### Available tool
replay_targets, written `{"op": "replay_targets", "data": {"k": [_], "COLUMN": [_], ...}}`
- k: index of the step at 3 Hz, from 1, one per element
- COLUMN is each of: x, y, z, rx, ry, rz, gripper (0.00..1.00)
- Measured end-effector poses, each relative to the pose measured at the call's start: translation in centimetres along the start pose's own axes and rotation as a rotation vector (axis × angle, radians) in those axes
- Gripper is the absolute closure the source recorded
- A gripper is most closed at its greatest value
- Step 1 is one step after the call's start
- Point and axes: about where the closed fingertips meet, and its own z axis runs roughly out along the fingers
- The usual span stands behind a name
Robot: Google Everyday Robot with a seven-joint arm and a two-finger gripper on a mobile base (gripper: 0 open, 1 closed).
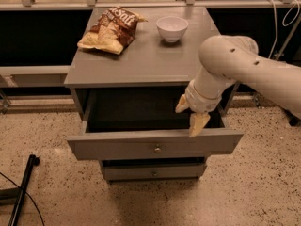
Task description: Open top drawer
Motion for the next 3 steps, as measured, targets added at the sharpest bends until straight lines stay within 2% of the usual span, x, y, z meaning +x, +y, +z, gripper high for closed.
{"op": "replay_targets", "data": {"k": [1, 2, 3], "x": [1.2, 2.9, 5.6], "y": [-1.2, -1.9, -1.6], "z": [-0.8, 0.6, 4.0], "rx": [0.004, 0.001, -0.029], "ry": [-0.013, 0.024, 0.051], "rz": [0.033, 0.091, 0.178], "gripper": [0.55, 0.58, 0.63]}}
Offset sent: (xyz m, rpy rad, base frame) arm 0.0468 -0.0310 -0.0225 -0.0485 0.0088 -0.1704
